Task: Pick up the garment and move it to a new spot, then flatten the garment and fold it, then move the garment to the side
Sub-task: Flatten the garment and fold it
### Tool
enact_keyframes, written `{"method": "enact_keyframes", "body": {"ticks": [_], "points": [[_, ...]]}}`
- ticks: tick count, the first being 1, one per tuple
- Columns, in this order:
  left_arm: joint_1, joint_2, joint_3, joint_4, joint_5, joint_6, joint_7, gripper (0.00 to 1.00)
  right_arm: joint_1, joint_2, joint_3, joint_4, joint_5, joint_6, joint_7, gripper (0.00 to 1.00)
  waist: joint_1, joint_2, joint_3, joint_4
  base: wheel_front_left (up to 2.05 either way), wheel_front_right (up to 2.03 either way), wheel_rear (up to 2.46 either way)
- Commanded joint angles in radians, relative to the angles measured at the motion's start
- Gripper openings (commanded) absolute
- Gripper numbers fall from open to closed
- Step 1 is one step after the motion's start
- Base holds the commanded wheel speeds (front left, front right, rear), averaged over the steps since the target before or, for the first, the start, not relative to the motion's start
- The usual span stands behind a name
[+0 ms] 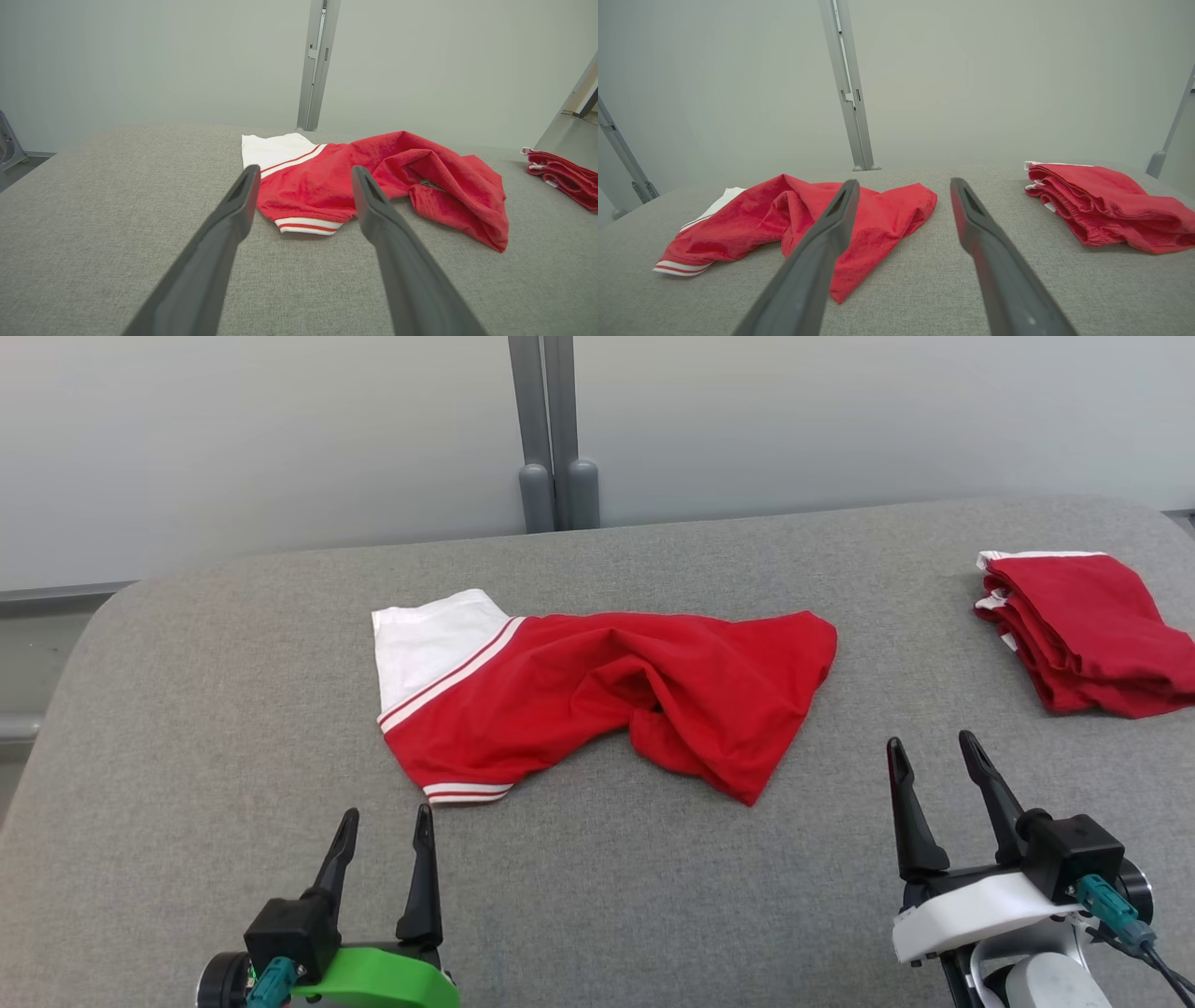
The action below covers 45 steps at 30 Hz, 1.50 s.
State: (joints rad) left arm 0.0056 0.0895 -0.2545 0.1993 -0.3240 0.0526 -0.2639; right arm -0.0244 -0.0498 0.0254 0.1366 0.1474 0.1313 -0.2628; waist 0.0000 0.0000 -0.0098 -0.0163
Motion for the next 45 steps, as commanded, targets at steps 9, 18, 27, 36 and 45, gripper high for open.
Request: {"method": "enact_keyframes", "body": {"ticks": [9, 18, 27, 36, 45], "points": [[0.004, -0.013, 0.013, 0.046, 0.010, -0.025, 0.000, 1.00, -0.001, -0.001, 0.002, 0.000, -0.010, -0.001, -0.003, 1.00, 0.0000, 0.0000, 0.019, -0.003, 0.00, 0.00, 0.00], [-0.141, -0.020, -0.025, 0.209, 0.019, -0.051, 0.004, 1.00, -0.045, -0.001, 0.021, -0.015, -0.017, -0.001, -0.003, 1.00, 0.0000, 0.0000, 0.100, -0.033, 0.00, 0.00, 0.00], [-0.312, -0.027, -0.049, 0.370, 0.038, -0.057, 0.000, 1.00, -0.109, -0.001, 0.033, -0.028, -0.021, -0.001, -0.003, 1.00, 0.0000, 0.0000, 0.219, -0.081, 0.00, 0.00, 0.00], [-0.422, -0.023, -0.071, 0.516, 0.067, -0.056, -0.001, 1.00, -0.143, -0.001, 0.039, -0.029, -0.016, -0.001, -0.003, 1.00, 0.0000, 0.0000, 0.274, -0.103, 0.00, 0.00, 0.00], [-0.453, -0.008, -0.070, 0.533, 0.095, -0.038, 0.000, 0.00, -0.142, -0.001, 0.031, -0.023, -0.008, -0.001, -0.003, 1.00, 0.0000, 0.0000, 0.253, -0.092, 0.00, 0.00, 0.00]]}}
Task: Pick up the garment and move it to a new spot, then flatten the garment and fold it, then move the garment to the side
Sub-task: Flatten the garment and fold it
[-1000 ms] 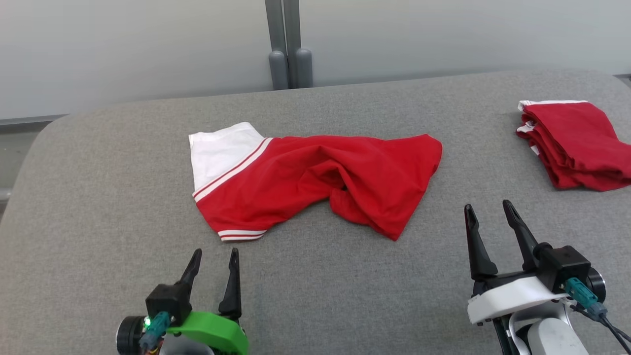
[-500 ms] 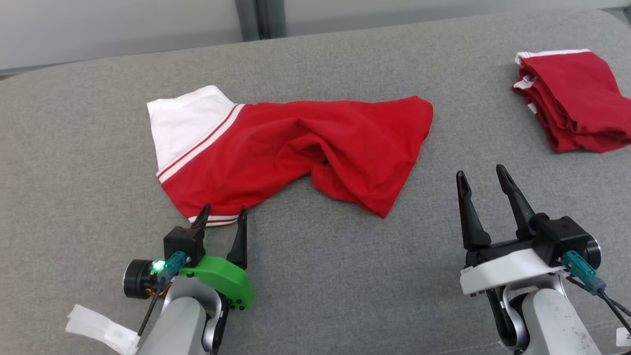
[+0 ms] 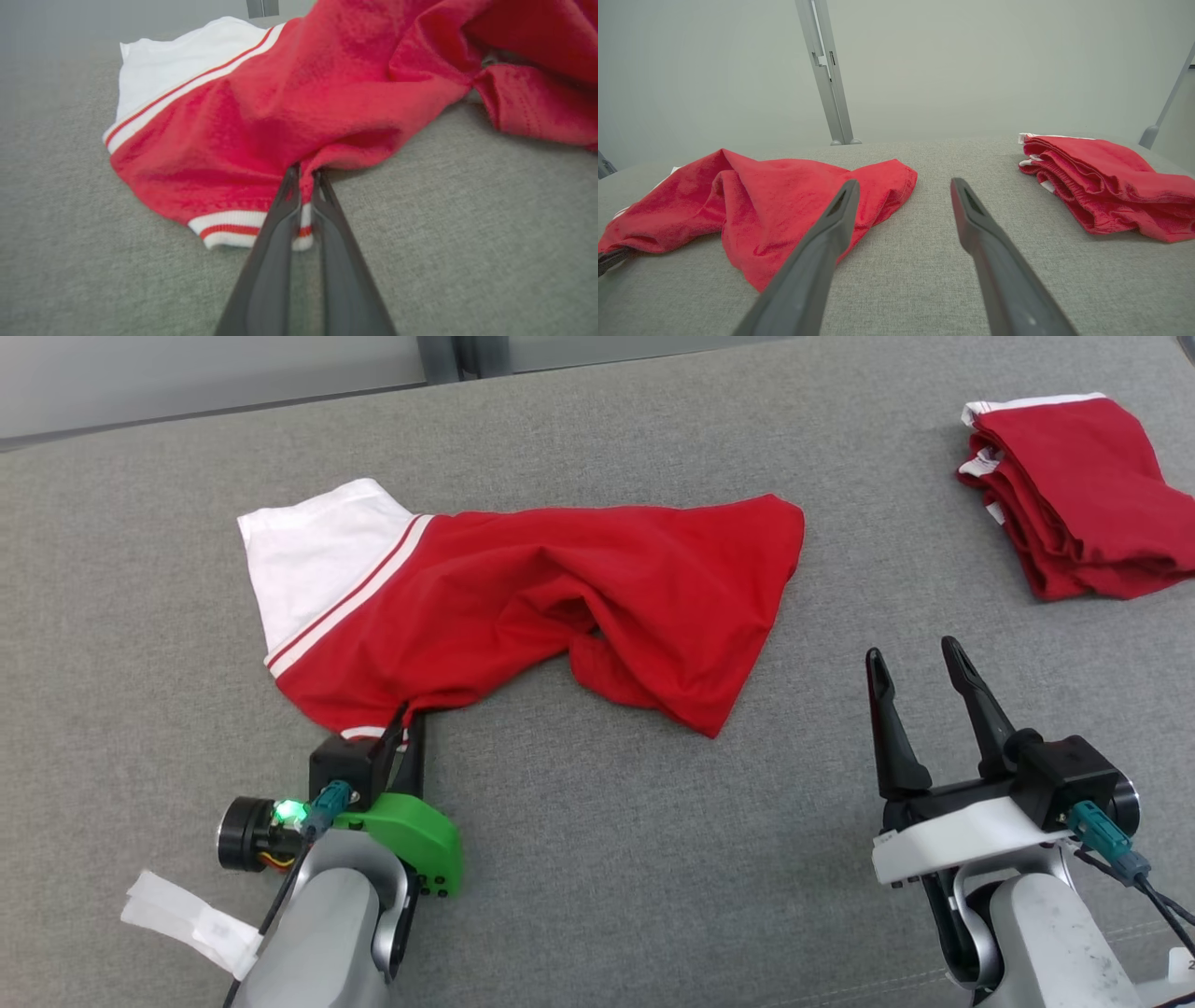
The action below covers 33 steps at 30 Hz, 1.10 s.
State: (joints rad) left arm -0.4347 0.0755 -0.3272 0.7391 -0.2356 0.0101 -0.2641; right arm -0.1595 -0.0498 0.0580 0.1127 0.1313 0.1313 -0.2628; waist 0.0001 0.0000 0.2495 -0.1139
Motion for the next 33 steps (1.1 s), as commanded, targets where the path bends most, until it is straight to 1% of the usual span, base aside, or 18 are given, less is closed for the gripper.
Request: {"method": "enact_keyframes", "body": {"ticks": [1, 4, 8, 13, 16, 19, 22, 25, 31, 33], "points": [[-0.009, 0.007, 0.007, -0.031, 0.010, 0.006, 0.000, 0.00, -0.004, -0.001, -0.004, 0.002, 0.008, -0.001, -0.003, 1.00, -0.0001, 0.0000, -0.012, 0.010, 0.00, 0.00, 0.00], [0.016, 0.016, 0.019, -0.124, 0.031, 0.012, 0.000, 0.00, 0.003, -0.001, -0.008, 0.005, 0.008, -0.001, -0.003, 1.00, -0.0001, 0.0000, -0.030, 0.021, 0.00, 0.00, 0.00], [0.063, 0.026, 0.037, -0.316, 0.065, 0.026, 0.000, 0.00, 0.019, -0.001, -0.019, 0.009, 0.009, -0.001, -0.003, 1.00, -0.0001, 0.0000, -0.064, 0.038, 0.00, 0.00, 0.00], [0.103, 0.044, 0.057, -0.535, 0.105, 0.030, 0.000, 0.00, 0.036, -0.001, -0.034, 0.013, 0.014, -0.001, -0.003, 1.00, -0.0001, 0.0000, -0.100, 0.046, 0.00, 0.00, 0.00], [0.107, 0.058, 0.059, -0.629, 0.127, 0.028, 0.000, 0.00, 0.040, -0.001, -0.040, 0.011, 0.015, -0.001, -0.003, 1.00, -0.0001, 0.0000, -0.110, 0.043, 0.00, 0.00, 0.00], [0.096, 0.064, 0.050, -0.672, 0.137, 0.017, 0.000, 0.00, 0.045, -0.001, -0.040, 0.009, 0.017, -0.001, -0.003, 1.00, -0.0001, 0.0000, -0.109, 0.034, 0.00, 0.00, 0.00], [0.058, 0.076, 0.049, -0.644, 0.135, 0.004, 0.008, 0.00, 0.041, -0.001, -0.034, 0.004, 0.019, -0.001, -0.003, 1.00, -0.0001, 0.0000, -0.094, 0.021, 0.00, 0.00, 0.00], [0.013, 0.087, 0.054, -0.563, 0.130, -0.006, 0.024, 0.00, 0.026, -0.001, -0.025, 0.002, 0.018, -0.001, -0.003, 1.00, -0.0001, 0.0000, -0.071, 0.004, 0.00, 0.00, 0.00], [-0.136, 0.112, 0.092, -0.328, 0.116, -0.004, 0.025, 0.00, -0.007, -0.001, -0.001, -0.007, 0.019, -0.001, -0.003, 1.00, -0.0001, 0.0000, 0.001, -0.050, 0.00, 0.00, 0.00], [-0.199, 0.129, 0.105, -0.251, 0.123, -0.001, 0.020, 0.00, -0.021, -0.001, 0.007, -0.008, 0.020, -0.001, -0.003, 1.00, -0.0001, 0.0000, 0.027, -0.070, 0.00, 0.00, 0.00]]}}
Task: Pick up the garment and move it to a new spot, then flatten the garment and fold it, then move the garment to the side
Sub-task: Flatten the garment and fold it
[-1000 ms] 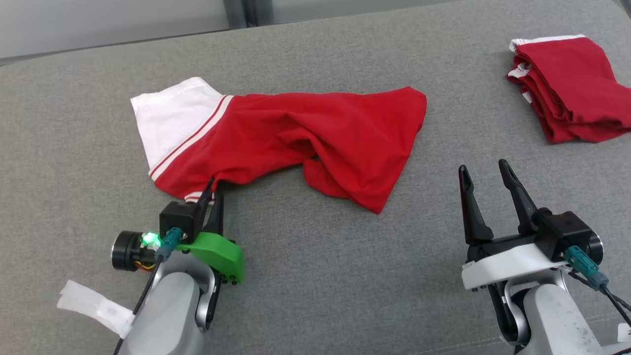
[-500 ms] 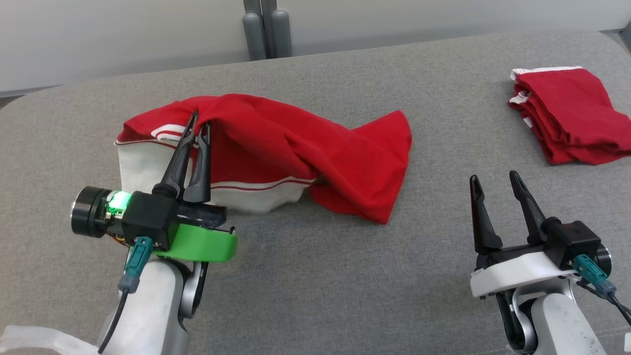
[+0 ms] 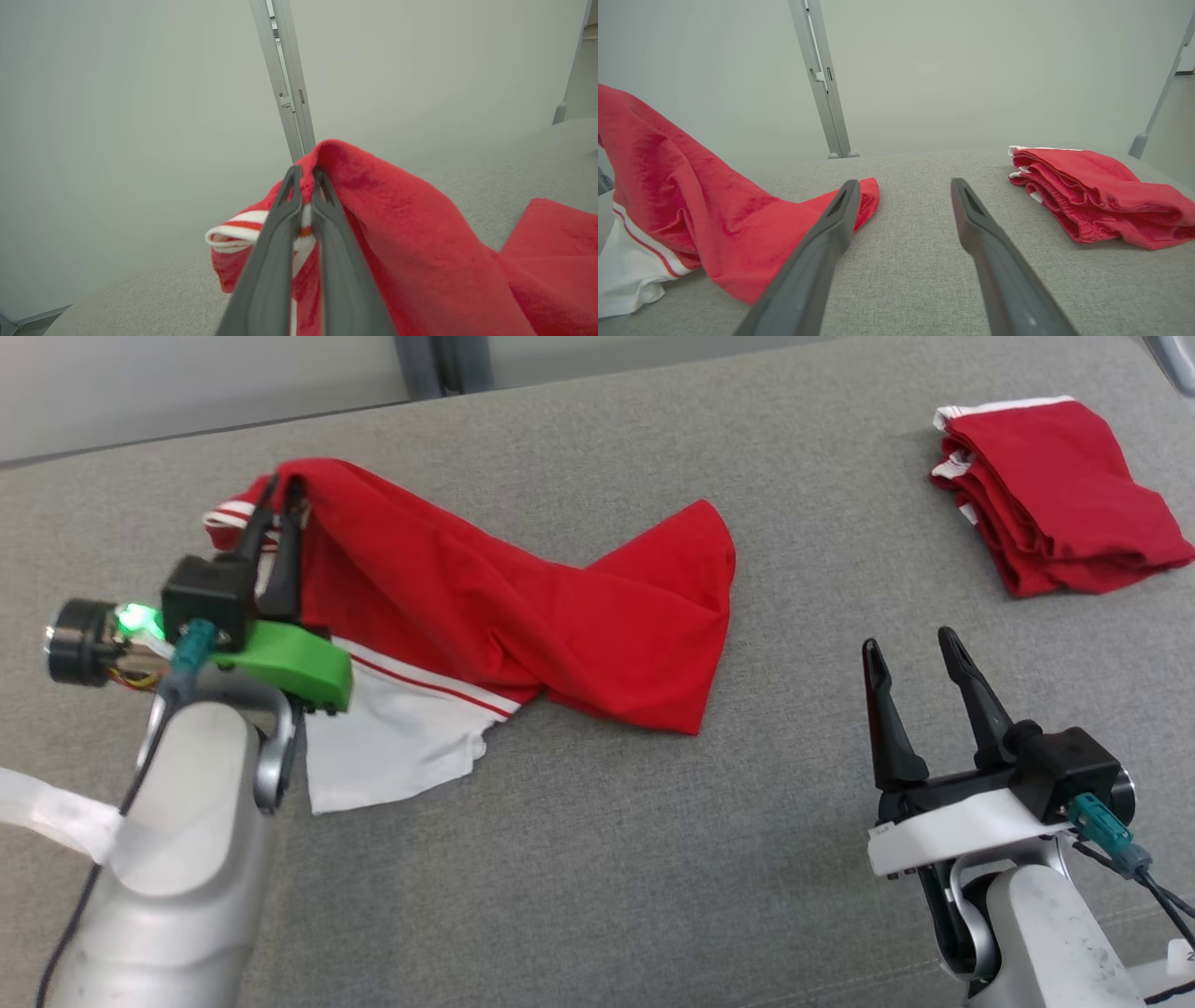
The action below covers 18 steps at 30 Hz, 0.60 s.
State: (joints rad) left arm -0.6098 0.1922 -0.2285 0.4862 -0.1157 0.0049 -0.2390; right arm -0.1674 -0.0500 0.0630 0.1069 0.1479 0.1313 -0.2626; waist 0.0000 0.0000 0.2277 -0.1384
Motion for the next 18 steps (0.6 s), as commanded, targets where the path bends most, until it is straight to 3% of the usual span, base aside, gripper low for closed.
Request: {"method": "enact_keyframes", "body": {"ticks": [1, 5, 10, 12, 13, 18], "points": [[-0.059, 0.019, 0.014, 0.043, 0.004, 0.008, -0.009, 0.00, -0.019, -0.001, 0.005, -0.004, 0.006, -0.001, -0.003, 1.00, 0.0000, 0.0000, 0.061, -0.056, 0.00, 0.00, 0.00], [-0.184, 0.053, 0.040, 0.172, 0.016, 0.028, -0.019, 0.00, -0.043, -0.001, 0.020, -0.003, 0.007, -0.001, -0.003, 1.00, 0.0000, 0.0000, 0.103, -0.095, 0.00, 0.00, 0.00], [-0.283, 0.053, 0.043, 0.311, 0.023, 0.049, -0.024, 0.00, -0.056, -0.001, 0.032, -0.001, 0.011, -0.001, -0.003, 1.00, 0.0000, 0.0000, 0.134, -0.121, 0.00, 0.00, 0.00], [-0.307, 0.053, 0.048, 0.372, 0.021, 0.062, -0.026, 0.40, -0.063, -0.001, 0.038, 0.002, 0.016, -0.001, -0.003, 1.00, 0.0000, 0.0000, 0.140, -0.128, 0.00, 0.00, 0.00], [-0.315, 0.053, 0.054, 0.393, 0.014, 0.071, -0.027, 1.00, -0.064, -0.001, 0.041, 0.004, 0.018, -0.001, -0.003, 1.00, 0.0000, 0.0000, 0.141, -0.130, 0.00, 0.00, 0.00], [-0.279, 0.024, 0.064, 0.359, -0.004, 0.065, -0.027, 1.00, -0.055, -0.001, 0.036, 0.004, 0.009, -0.001, -0.003, 1.00, 0.0000, 0.0000, 0.136, -0.103, 0.00, 0.00, 0.00]]}}
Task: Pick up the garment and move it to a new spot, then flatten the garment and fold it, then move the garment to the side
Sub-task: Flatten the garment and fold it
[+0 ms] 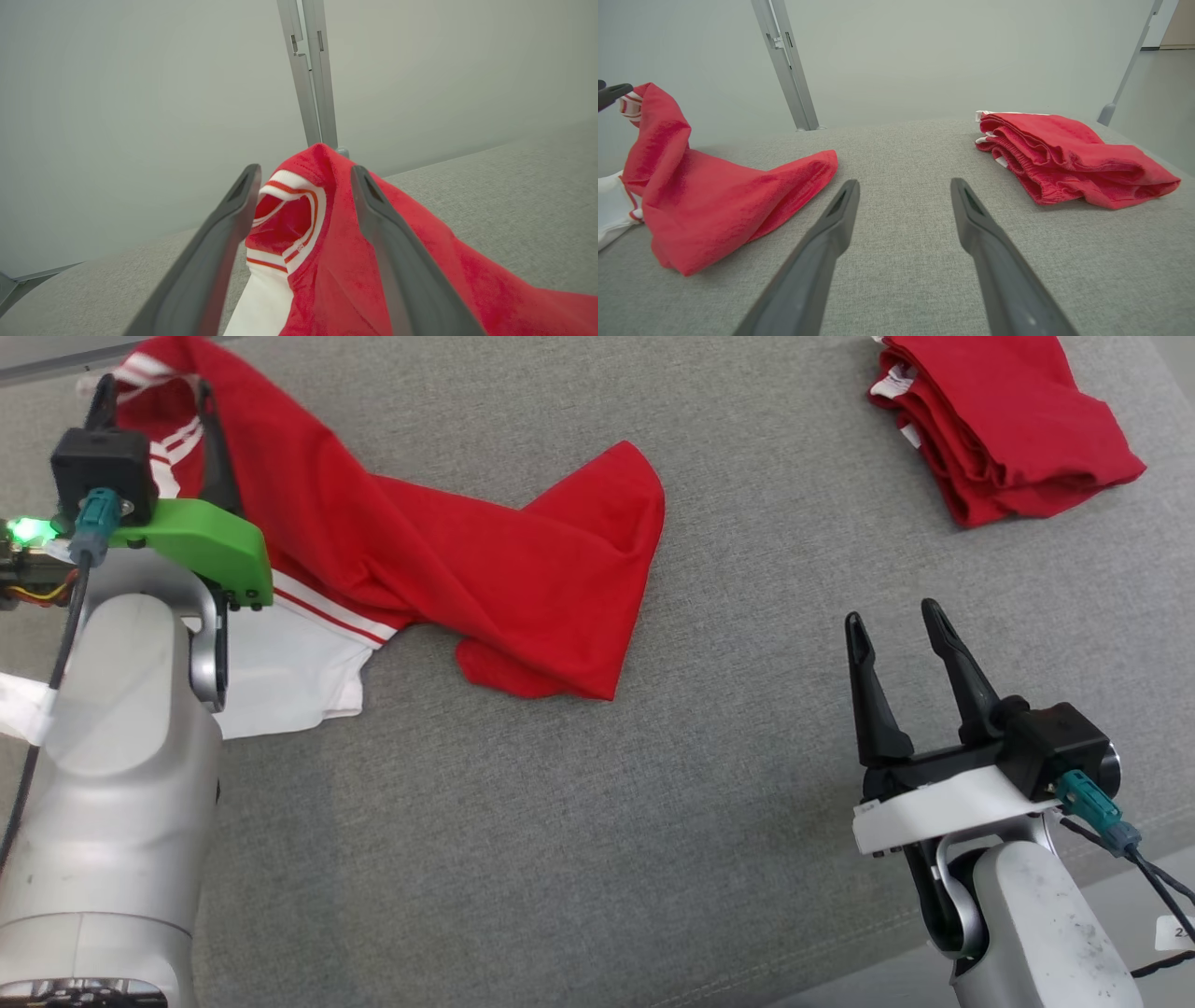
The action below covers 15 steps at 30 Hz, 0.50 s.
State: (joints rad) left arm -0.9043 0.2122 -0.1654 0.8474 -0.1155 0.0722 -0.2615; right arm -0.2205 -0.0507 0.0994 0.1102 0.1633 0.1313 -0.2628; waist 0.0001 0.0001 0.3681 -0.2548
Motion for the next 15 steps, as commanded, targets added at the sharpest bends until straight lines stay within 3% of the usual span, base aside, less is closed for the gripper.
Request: {"method": "enact_keyframes", "body": {"ticks": [1, 15], "points": [[0.035, 0.000, 0.004, -0.021, -0.007, -0.007, -0.003, 1.00, 0.002, 0.000, -0.002, 0.002, -0.011, -0.001, -0.003, 1.00, -0.0001, -0.0001, -0.009, 0.022, 0.00, 0.00, 0.00], [0.407, -0.092, 0.051, -0.387, -0.044, -0.080, -0.003, 1.00, 0.056, -0.001, 0.003, 0.041, -0.070, -0.001, -0.003, 1.00, -0.0001, -0.0001, -0.145, 0.163, 0.00, 0.00, 0.00]]}}
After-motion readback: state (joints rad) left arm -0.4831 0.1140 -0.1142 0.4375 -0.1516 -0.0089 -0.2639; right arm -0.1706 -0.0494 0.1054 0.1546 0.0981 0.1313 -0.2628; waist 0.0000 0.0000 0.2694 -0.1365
